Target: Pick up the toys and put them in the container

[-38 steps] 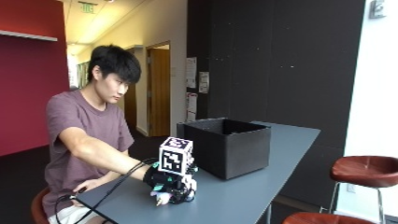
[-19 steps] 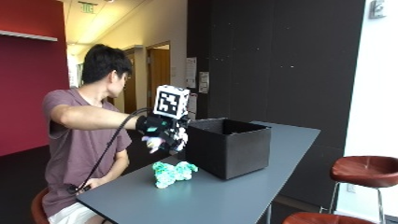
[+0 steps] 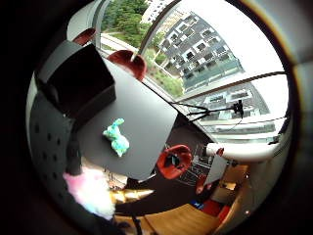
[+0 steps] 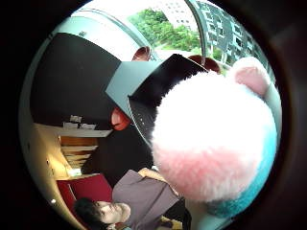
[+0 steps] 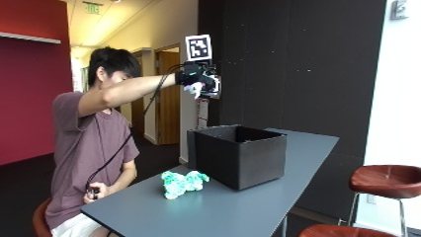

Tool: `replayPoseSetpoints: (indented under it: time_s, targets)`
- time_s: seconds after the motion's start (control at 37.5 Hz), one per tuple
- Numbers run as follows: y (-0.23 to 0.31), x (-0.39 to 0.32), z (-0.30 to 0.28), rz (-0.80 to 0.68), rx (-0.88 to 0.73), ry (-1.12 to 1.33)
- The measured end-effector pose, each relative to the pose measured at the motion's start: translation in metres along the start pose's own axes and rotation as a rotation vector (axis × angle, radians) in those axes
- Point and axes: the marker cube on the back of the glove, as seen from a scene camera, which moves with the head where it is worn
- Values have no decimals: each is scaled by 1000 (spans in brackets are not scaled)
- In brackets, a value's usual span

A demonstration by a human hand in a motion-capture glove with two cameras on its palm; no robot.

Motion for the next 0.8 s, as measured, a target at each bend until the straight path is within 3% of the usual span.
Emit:
replayPoseSetpoints:
  time_s: [0.32, 0.56, 0.8]
  targets:
    - [-96, -141, 39, -113, 4, 88]
    - [-112, -158, 92, 25, -213, 114]
    - [-105, -144, 94, 13, -236, 57]
